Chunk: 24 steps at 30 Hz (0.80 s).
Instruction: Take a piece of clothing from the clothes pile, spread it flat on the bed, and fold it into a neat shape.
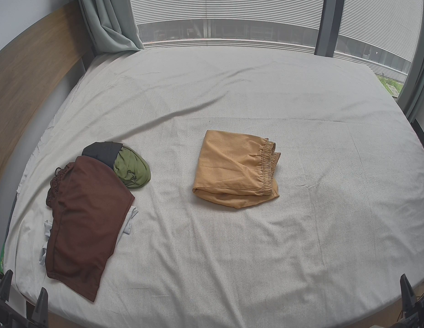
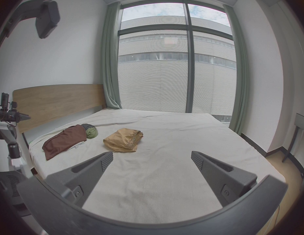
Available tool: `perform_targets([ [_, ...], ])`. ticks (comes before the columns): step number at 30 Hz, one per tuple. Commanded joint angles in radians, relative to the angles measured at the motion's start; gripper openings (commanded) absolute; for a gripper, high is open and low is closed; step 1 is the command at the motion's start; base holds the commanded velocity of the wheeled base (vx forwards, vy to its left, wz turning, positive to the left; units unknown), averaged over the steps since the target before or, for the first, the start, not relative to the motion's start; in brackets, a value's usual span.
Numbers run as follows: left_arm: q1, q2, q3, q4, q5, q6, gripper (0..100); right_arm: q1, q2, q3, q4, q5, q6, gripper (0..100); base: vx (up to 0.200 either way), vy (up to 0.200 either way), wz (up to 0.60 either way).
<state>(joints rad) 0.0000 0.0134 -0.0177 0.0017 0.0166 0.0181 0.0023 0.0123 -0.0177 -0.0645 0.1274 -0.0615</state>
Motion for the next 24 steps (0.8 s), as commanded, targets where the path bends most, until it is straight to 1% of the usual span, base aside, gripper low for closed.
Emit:
perform_targets([
  [1,0.000,-0.013,0.016,0.000,0.000,0.000,100,0.002,-0.012,0.018,0.000,-0.057,-0.004,100,0.000,0.000,0.00],
  [2,0.000,-0.012,0.016,0.000,0.000,0.000,100,0.002,-0.012,0.018,0.000,-0.089,0.000,100,0.000,0.000,0.00],
  [3,0.000,-0.012,0.016,0.000,0.000,0.000,100,0.002,-0.012,0.018,-0.001,-0.103,0.006,100,0.000,0.000,0.00],
  [4,0.000,-0.013,0.016,0.000,0.000,0.000,100,0.001,-0.012,0.018,-0.001,-0.077,0.014,100,0.000,0.000,0.00],
  [5,0.000,-0.013,0.016,0.000,0.000,0.002,100,0.001,-0.012,0.018,-0.001,-0.035,0.015,100,0.000,0.000,0.00],
  [7,0.000,-0.012,0.016,0.000,0.000,0.002,100,0.001,-0.012,0.018,-0.003,0.072,0.015,100,0.000,0.000,0.00],
  [9,0.000,-0.012,0.016,0.000,0.000,0.002,100,0.001,-0.012,0.018,-0.003,0.072,0.015,100,0.000,0.000,0.00],
  [10,0.000,-0.012,0.016,0.000,0.000,0.000,100,0.001,-0.012,0.018,-0.001,0.103,0.006,100,0.000,0.000,0.00],
  [12,0.000,-0.012,0.016,0.000,0.000,0.000,100,0.001,-0.012,0.018,-0.001,0.041,0.006,100,0.000,0.000,0.00],
  [13,0.000,-0.012,0.016,0.000,0.000,0.000,100,0.002,-0.012,0.018,0.023,-0.088,0.012,100,0.000,0.000,0.00],
  [14,0.000,-0.012,0.016,0.000,0.000,0.000,100,0.002,-0.012,0.018,0.023,-0.088,0.012,100,0.000,0.000,0.00],
  [15,0.000,-0.012,0.016,0.000,-0.001,-0.001,100,0.001,-0.012,0.016,0.071,-0.160,0.066,100,0.000,0.000,0.00],
  [16,0.000,-0.012,0.016,-0.002,-0.001,-0.001,100,0.001,-0.012,0.016,0.071,-0.141,0.081,100,0.000,0.000,0.00],
  [18,0.000,-0.012,0.016,0.000,0.000,-0.001,100,0.001,-0.012,0.016,0.071,-0.135,0.066,100,0.000,0.000,0.00],
  [21,0.000,-0.012,0.016,0.000,0.000,-0.001,100,0.002,-0.012,0.016,0.069,-0.135,0.068,100,0.000,0.000,0.00],
  [24,0.000,-0.012,0.016,-0.002,0.000,-0.001,100,0.005,-0.012,0.016,0.066,-0.120,0.066,100,0.000,0.000,0.00],
])
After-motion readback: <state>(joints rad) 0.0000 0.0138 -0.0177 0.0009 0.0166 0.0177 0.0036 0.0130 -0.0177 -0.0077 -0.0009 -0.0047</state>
